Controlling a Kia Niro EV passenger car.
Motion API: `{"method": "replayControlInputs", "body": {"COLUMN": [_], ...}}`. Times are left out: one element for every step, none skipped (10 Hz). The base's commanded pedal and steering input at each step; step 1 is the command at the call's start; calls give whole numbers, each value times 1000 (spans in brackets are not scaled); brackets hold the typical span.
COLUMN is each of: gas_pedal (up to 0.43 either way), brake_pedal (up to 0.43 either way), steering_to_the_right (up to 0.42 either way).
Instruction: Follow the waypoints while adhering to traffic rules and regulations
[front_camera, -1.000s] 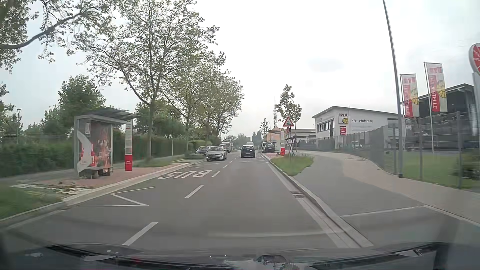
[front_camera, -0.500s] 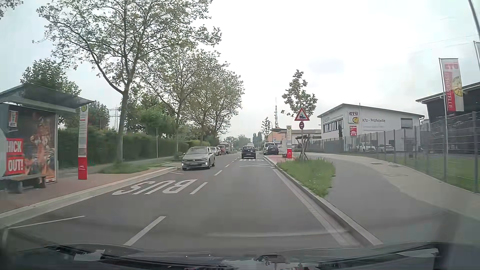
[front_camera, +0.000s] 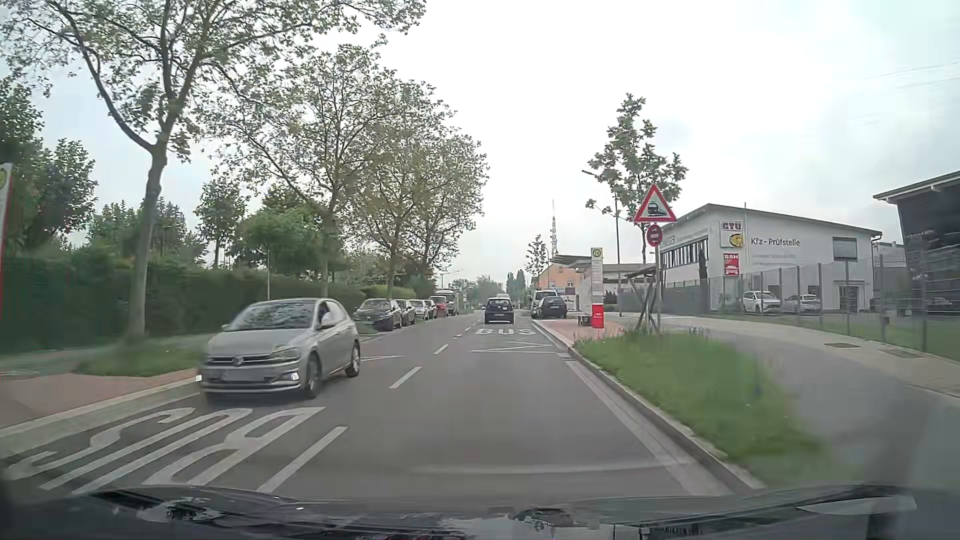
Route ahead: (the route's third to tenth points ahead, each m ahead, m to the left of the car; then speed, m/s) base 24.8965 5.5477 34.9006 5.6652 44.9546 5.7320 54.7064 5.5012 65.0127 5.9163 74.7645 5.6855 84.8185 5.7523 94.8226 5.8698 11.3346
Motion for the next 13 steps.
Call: {"method": "replayControlInputs", "body": {"gas_pedal": [130,130,130,130,130,130,130,130,130,130,130,118,118], "brake_pedal": [0,0,0,0,0,0,0,0,0,0,0,0,0], "steering_to_the_right": [-1,-1,-2,-2,-2,-2,-1,-1,0,0,0,0,2]}}
